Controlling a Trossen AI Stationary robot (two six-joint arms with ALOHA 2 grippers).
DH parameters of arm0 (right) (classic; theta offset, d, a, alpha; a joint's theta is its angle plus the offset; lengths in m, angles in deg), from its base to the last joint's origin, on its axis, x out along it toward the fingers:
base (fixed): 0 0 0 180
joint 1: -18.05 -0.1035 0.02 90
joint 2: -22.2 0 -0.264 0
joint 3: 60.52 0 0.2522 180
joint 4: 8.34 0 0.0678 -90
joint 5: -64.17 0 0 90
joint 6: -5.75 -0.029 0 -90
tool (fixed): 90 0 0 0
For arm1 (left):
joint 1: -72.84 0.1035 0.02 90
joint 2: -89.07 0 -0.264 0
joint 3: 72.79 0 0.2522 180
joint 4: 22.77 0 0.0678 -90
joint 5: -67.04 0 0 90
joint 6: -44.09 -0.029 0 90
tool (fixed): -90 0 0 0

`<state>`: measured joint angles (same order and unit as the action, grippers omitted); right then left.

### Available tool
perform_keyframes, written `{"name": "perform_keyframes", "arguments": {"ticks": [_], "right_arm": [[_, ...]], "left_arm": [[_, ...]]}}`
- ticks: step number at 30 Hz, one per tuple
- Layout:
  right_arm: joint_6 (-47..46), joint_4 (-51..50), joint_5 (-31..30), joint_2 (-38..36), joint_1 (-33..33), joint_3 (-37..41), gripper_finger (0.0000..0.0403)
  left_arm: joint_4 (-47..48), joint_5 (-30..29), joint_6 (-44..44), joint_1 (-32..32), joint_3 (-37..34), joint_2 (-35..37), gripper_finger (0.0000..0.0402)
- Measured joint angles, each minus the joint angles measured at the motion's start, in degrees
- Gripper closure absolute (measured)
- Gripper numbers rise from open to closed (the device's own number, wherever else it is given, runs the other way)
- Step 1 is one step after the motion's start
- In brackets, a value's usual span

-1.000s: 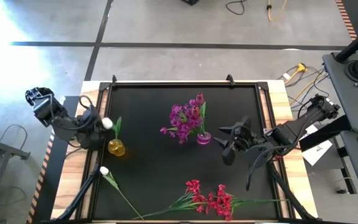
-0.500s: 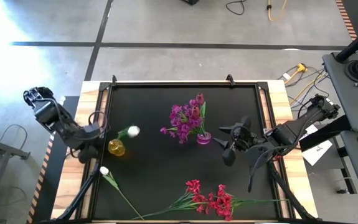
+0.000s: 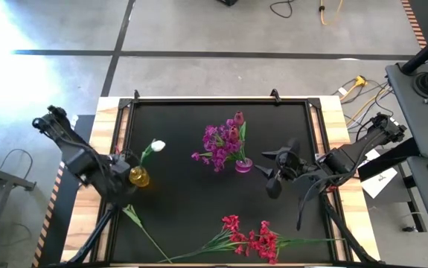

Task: Sort flowers into vase by color
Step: Put the white tulip into the yellow flower vase

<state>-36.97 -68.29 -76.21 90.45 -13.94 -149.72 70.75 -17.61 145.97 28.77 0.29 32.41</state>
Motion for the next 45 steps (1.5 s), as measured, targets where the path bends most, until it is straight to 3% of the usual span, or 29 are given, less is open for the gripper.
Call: {"name": "perform_keyframes", "arguments": {"ticks": [9, 19, 27, 35, 45], "right_arm": [[6.4, 0.0, 1.5, -0.1, 0.0, 0.0, 0.0179], [9.9, 0.2, 1.3, -0.9, 3.2, 0.0, 0.0179], [10.5, 0.2, 1.4, -1.1, 6.3, 0.0, 0.0179], [10.4, 0.2, 1.4, -1.1, 7.8, 0.0, 0.0179], [10.3, 0.8, 2.9, -1.1, 7.8, 0.0, 0.0179]], "left_arm": [[-9.1, -1.7, 17.8, -8.4, -2.6, -14.0, 0.0267], [-15.9, -1.5, 33.3, -10.9, -3.3, -26.0, 0.018], [-18.0, 2.9, 34.8, -10.6, -3.6, -32.7, 0.0144], [-31.0, 2.7, 35.1, -7.6, -9.6, -36.0, 0.0171], [-34.7, 0.7, 33.6, -3.8, -13.9, -33.6, 0.0187]]}}
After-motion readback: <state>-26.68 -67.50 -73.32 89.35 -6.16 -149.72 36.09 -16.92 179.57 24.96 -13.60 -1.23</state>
